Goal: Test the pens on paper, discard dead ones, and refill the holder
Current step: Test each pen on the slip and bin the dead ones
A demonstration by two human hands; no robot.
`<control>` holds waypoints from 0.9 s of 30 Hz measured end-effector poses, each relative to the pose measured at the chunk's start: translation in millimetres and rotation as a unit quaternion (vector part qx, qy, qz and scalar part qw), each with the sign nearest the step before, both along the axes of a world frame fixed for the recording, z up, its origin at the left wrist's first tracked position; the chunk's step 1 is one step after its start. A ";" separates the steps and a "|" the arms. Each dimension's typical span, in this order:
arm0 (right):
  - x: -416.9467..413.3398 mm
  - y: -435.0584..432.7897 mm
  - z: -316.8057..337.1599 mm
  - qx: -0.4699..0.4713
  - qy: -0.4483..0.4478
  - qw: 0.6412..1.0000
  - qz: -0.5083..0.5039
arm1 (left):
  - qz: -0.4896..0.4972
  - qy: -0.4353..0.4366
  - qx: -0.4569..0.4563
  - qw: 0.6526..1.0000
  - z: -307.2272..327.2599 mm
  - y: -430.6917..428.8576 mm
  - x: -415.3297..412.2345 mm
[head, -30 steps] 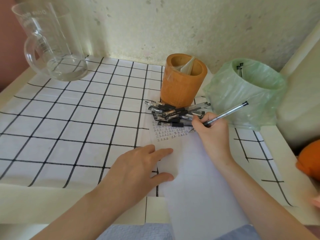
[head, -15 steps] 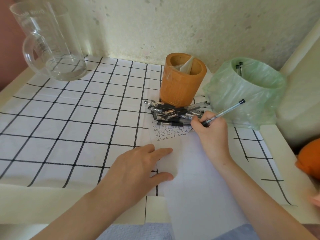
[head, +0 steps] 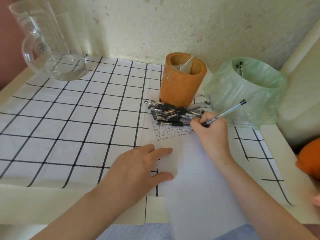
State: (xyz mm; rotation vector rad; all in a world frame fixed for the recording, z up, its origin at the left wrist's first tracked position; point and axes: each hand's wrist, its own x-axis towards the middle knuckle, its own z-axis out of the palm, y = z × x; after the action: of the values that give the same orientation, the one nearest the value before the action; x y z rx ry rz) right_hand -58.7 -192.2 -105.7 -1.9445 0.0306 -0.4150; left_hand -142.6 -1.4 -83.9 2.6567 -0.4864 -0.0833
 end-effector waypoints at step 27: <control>-1.0 0.4 0.5 -0.010 -0.002 1.000 0.008 | 0.001 0.002 -0.007 1.000 -2.2 -0.3 1.4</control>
State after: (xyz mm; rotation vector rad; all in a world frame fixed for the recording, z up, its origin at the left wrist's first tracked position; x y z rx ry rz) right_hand -59.7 -191.8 -105.2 -1.9618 0.0082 -0.4104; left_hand -141.3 -1.6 -86.1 2.6416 -0.4824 -0.0844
